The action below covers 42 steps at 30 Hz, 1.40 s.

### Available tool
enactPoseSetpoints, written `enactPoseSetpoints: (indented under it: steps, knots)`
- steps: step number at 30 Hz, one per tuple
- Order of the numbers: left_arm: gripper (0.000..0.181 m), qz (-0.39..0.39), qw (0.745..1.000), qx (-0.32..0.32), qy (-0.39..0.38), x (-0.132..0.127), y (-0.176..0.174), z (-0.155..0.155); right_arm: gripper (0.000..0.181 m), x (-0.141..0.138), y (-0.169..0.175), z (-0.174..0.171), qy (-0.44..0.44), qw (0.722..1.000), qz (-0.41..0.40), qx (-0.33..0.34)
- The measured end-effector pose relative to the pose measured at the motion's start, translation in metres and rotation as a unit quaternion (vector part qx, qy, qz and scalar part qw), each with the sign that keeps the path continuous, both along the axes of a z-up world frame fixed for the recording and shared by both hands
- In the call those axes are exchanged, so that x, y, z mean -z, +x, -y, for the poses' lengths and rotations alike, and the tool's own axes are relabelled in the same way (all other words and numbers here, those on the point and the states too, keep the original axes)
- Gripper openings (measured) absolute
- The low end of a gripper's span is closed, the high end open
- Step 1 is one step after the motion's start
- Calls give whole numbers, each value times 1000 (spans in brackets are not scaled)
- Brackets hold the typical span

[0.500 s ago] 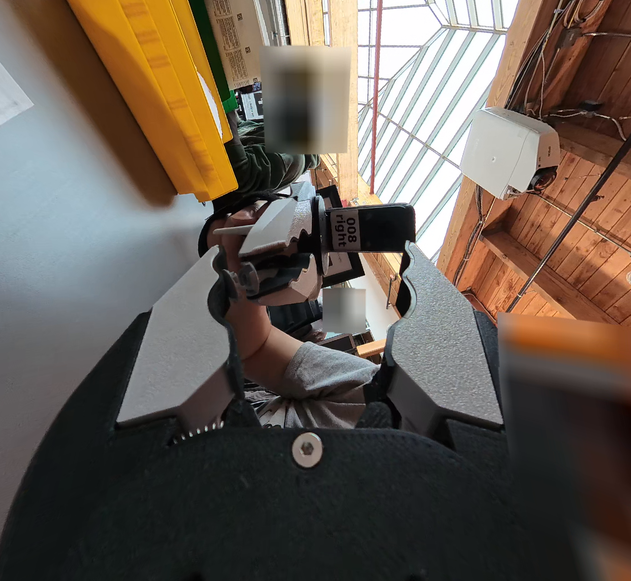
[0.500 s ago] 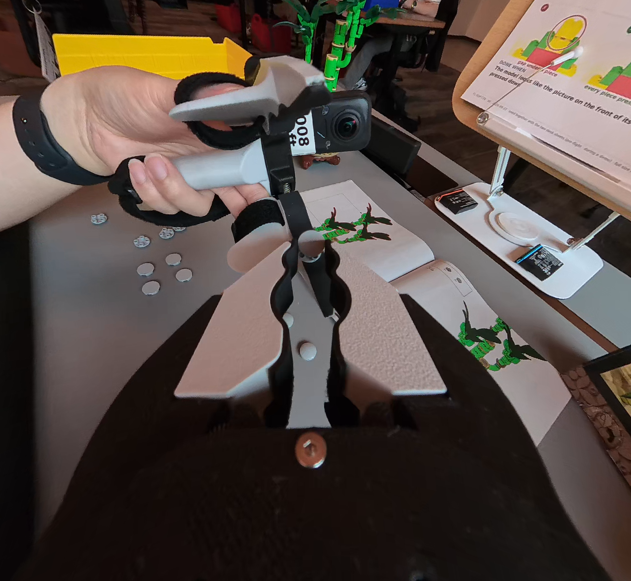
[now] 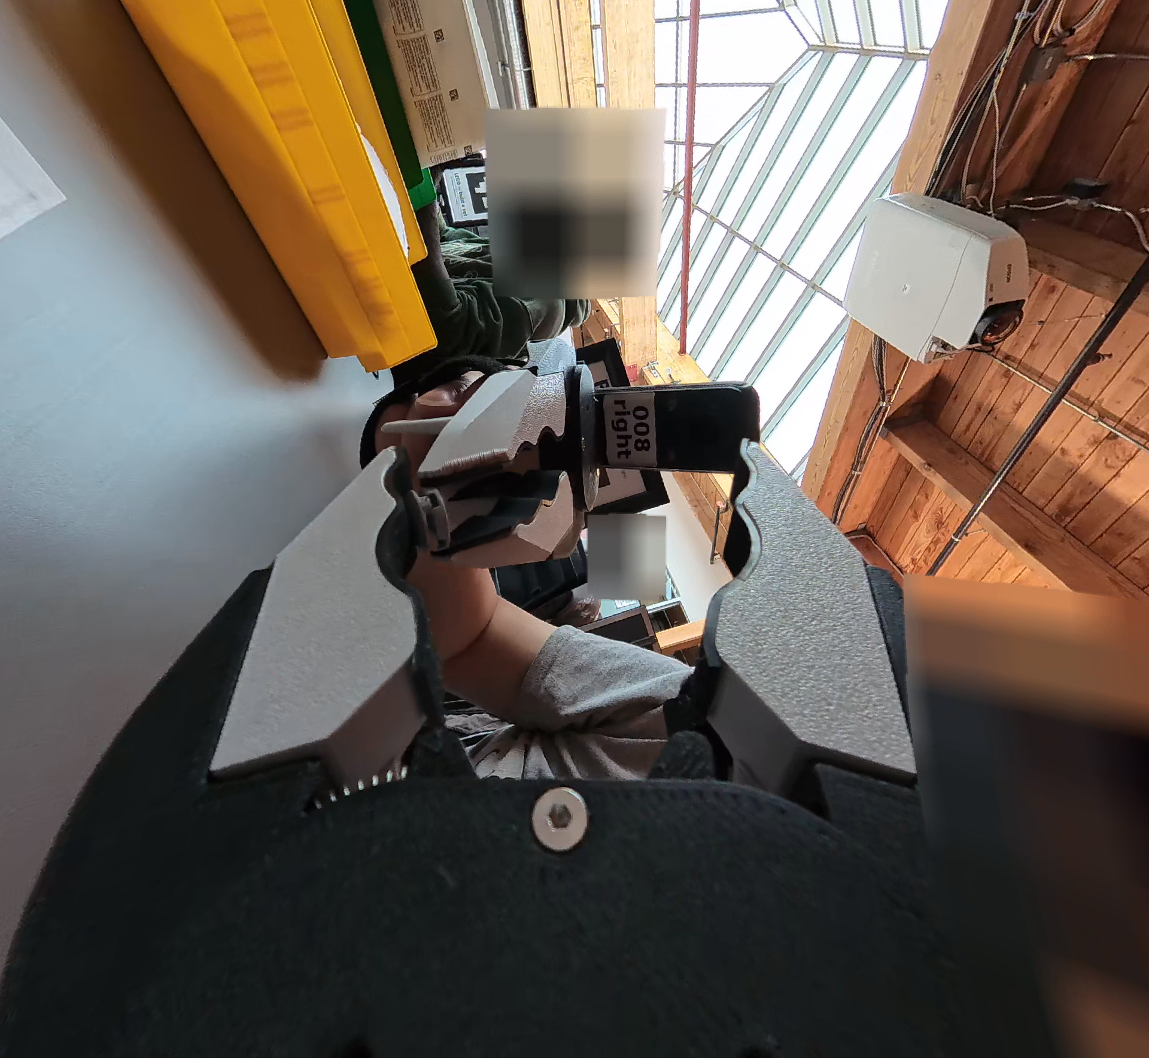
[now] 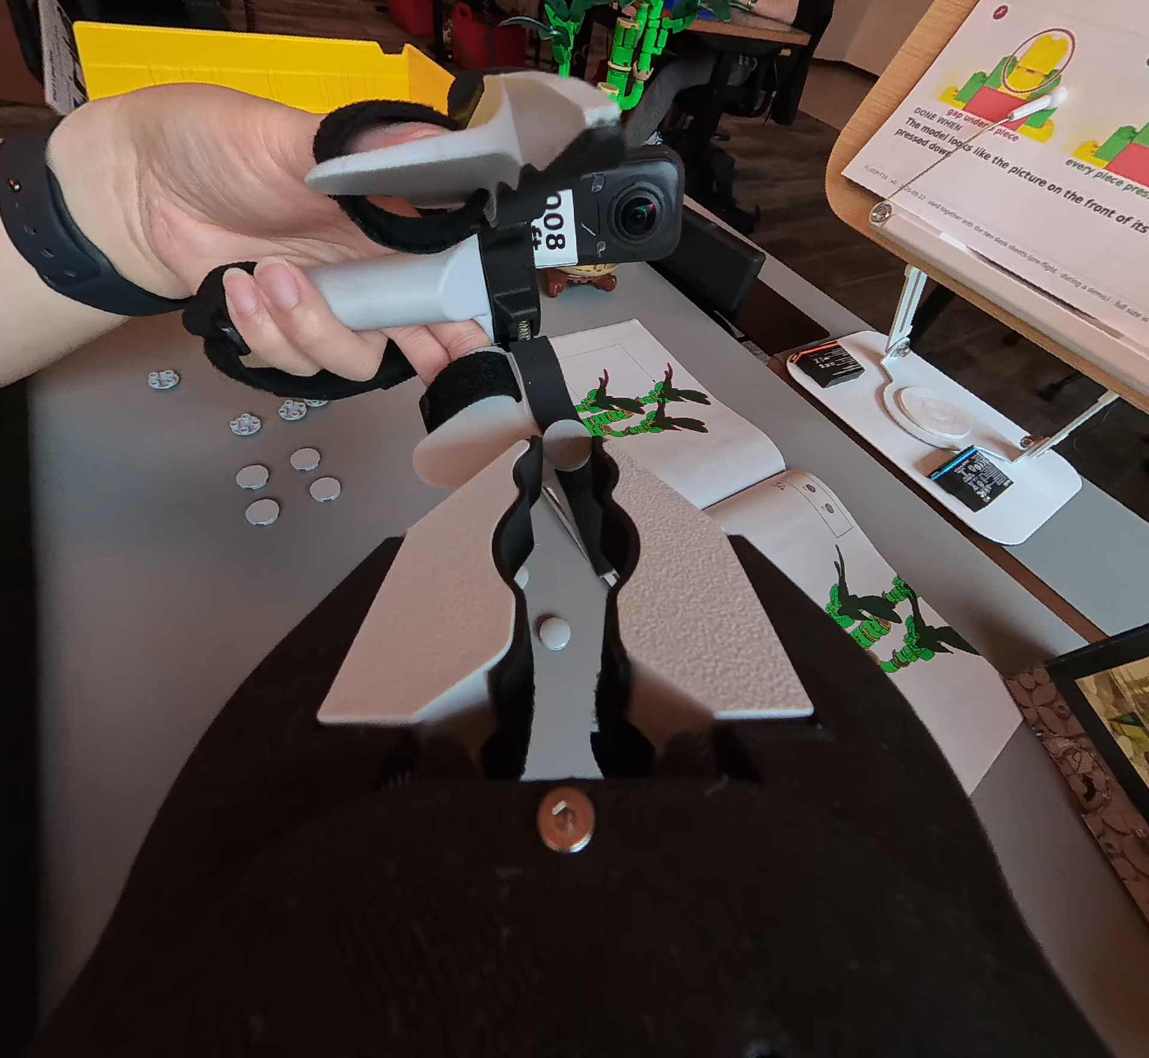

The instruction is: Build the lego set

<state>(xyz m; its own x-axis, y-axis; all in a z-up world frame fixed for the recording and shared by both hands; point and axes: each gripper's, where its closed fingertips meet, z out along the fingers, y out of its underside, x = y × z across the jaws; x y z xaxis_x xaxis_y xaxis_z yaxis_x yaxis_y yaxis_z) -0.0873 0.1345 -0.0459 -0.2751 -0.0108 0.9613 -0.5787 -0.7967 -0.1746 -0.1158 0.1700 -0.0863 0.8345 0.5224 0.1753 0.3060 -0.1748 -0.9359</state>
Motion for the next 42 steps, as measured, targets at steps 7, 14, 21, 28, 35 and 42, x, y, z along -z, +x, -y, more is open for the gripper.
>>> enactPoseSetpoints:
  steps: [7, 14, 21, 28, 35, 42]
  knots:
    - [101, -6, 1000, -4, 10, 3, 1, -1, 14, 3, 1, -1, 5, 1000, 30, 5]
    - [105, -19, 999, -10, 37, 10, 3, -1, 14, 9, 1, -3, 1, 998, 59, 13]
    - [102, -30, 997, -15, 66, 14, 4, 0, 14, 11, 1, -5, -11, 998, 66, 18]
    - [106, -41, 996, -20, 78, 21, 7, -1, 14, 18, 2, -8, -25, 995, 87, 28]
    - [108, -52, 994, -27, 93, 26, 9, -2, 14, 22, 3, -10, -36, 993, 106, 37]
    - [103, -51, 994, -26, 90, 26, 9, -3, 14, 21, 3, -11, -36, 993, 107, 40]
